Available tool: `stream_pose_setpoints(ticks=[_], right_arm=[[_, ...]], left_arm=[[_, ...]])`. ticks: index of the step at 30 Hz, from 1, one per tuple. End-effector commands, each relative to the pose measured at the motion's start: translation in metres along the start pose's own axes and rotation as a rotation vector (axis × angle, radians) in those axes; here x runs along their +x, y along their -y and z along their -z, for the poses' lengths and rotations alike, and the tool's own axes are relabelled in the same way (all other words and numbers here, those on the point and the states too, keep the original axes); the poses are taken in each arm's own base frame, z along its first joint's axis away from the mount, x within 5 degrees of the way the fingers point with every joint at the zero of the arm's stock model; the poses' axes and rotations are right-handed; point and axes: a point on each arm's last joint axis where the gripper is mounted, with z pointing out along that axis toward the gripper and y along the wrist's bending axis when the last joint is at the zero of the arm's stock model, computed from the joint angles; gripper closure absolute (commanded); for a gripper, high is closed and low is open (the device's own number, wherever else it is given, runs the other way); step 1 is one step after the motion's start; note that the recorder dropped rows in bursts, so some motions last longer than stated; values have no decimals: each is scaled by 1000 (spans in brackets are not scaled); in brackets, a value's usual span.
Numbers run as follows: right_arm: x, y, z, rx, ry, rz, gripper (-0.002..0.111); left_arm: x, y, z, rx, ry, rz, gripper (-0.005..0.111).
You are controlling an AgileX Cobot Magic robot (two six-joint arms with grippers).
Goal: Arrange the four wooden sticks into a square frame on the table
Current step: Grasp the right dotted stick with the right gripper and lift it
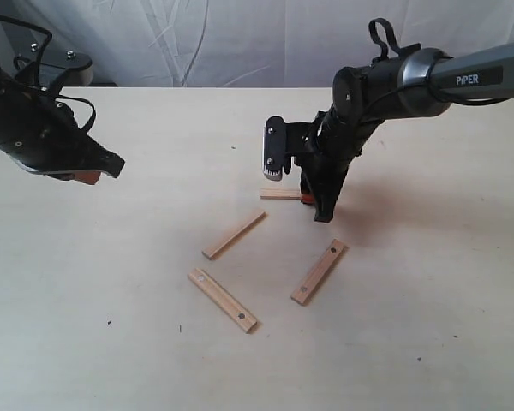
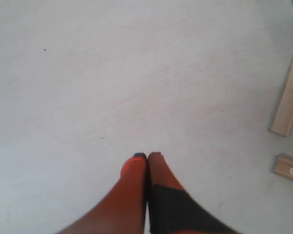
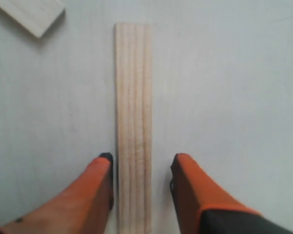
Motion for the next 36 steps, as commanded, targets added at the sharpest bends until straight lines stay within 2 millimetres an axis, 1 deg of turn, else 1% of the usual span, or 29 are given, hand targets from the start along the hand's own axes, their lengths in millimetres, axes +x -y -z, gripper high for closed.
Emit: stream_pose_setpoints(ticks=[1,2,4,5,8,10,12,13,16,18,22,24,26,30,31,33,36], right_arm=[[-5,8,22,53,33,-105,67],[-7,11,33,71,47,-185,67],[-11,14,55,93,81,-415,67],[-12,15,68,91,98,-597,67],[-12,12,89,50,99,-1013,67],[-9,8,94,17,54,-1195,67],[-6,0,92,-33,-25,-1391,67],[-5,-5,88,-58,-75,-1476,67],[-8,-20,82,-85,-161,-1597,67],[-16,-31,78,-84,-184,-1655,67],[-27,-55,68,21,-252,-1771,67],[-31,-66,64,70,-279,-1795,67],[-32,-72,62,102,-297,-1805,67],[-29,-81,57,106,-333,-1859,67],[-24,-88,53,117,-360,-1909,67],[-17,-100,43,100,-383,-1950,67],[-18,-109,32,23,-321,-2037,67]], left_arm=[[-3,2,1,5,17,-1,107],[-3,2,1,5,17,-1,107],[-3,2,1,5,17,-1,107],[-3,3,1,10,20,6,107],[-6,5,1,33,51,47,107],[-8,6,1,53,72,77,107],[-9,8,1,68,80,62,107],[-9,8,1,71,79,47,107],[-9,9,1,78,79,46,107],[-9,10,1,96,83,69,107],[-10,12,2,119,88,62,107],[-10,13,2,123,90,67,107],[-10,13,2,131,92,78,107],[-10,14,2,134,93,82,107],[-10,14,2,134,93,82,107],[-10,14,2,134,93,82,107],[-10,14,2,136,93,85,107]])
